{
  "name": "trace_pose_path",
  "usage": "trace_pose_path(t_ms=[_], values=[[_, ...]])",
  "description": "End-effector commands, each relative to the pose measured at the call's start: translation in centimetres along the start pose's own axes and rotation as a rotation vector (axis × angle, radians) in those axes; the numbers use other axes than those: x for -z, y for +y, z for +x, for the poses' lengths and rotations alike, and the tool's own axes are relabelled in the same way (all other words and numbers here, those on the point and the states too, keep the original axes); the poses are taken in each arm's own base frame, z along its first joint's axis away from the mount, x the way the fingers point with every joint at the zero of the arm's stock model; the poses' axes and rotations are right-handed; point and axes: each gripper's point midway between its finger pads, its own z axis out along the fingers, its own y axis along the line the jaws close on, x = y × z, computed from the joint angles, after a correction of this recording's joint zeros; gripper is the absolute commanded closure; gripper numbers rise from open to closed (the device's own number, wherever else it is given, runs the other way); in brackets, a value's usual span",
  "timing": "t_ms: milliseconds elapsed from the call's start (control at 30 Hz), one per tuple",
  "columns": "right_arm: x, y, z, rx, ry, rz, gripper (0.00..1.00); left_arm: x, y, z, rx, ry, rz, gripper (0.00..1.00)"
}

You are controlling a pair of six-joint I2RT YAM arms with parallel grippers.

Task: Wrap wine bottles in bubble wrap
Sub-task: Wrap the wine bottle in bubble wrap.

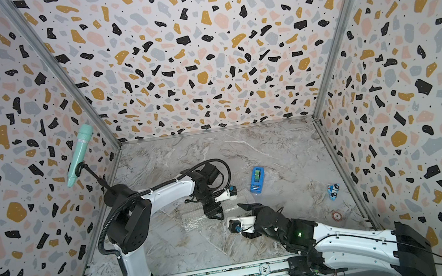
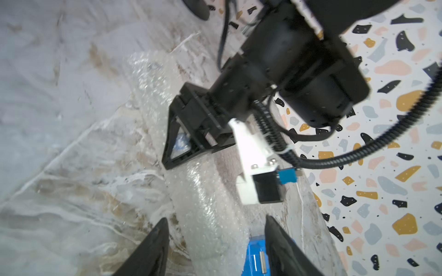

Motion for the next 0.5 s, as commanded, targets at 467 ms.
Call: trace_pose_path(t_ms=[467], values=[[-5.9,1.0,2.6,0.303,0.143,0.077,0.26,-4.5,-0.7,5.2,0.174,0.202,0.151,0.87]])
